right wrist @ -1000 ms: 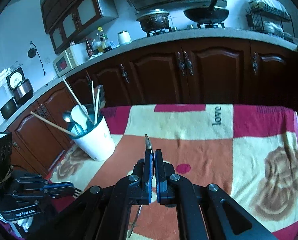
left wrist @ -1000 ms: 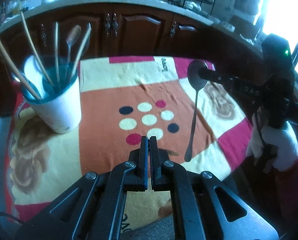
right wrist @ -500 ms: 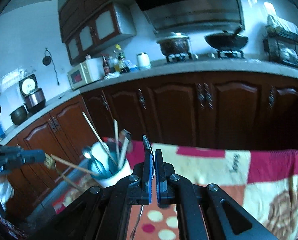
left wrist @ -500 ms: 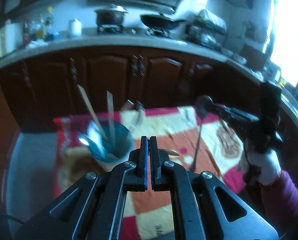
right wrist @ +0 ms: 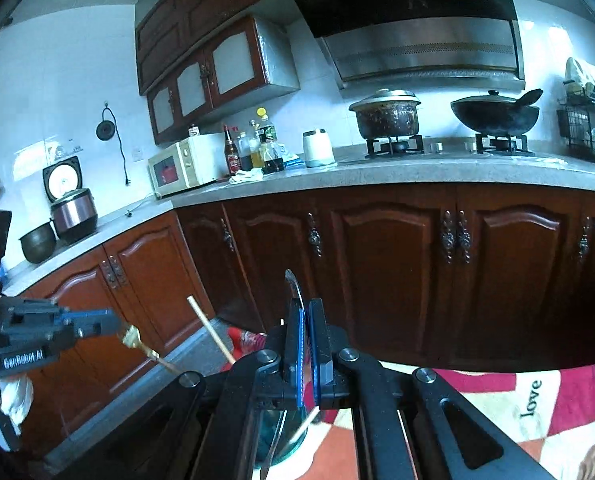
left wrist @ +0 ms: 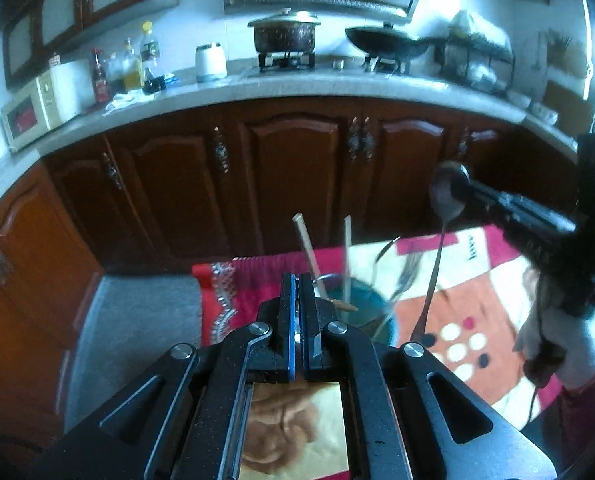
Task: Organize utensils
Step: 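Lower the fork and spoon into the holder and open both tools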
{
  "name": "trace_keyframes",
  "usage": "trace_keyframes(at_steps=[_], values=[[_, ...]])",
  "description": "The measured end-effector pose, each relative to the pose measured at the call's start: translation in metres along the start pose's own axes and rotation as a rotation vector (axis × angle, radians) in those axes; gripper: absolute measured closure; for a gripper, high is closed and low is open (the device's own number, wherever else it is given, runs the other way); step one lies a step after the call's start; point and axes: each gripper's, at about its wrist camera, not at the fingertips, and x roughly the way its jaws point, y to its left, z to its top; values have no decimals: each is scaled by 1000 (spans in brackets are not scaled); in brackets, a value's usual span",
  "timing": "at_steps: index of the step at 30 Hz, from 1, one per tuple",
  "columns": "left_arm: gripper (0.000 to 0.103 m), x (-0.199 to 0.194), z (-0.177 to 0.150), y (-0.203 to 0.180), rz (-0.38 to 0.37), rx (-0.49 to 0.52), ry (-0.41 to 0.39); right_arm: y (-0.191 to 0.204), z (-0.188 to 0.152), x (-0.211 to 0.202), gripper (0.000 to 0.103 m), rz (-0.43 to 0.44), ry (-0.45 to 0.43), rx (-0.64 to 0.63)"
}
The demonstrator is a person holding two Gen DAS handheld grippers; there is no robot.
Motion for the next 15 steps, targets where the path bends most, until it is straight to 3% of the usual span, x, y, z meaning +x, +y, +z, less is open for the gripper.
trace_keyframes(at_steps=[5,15], values=[[102,23,-12,4,50,27,32,6,-14,31,101,-14,16,0],[102,45,-37,-12,63,89,74,17,-48,52,101,-25,62,-38]])
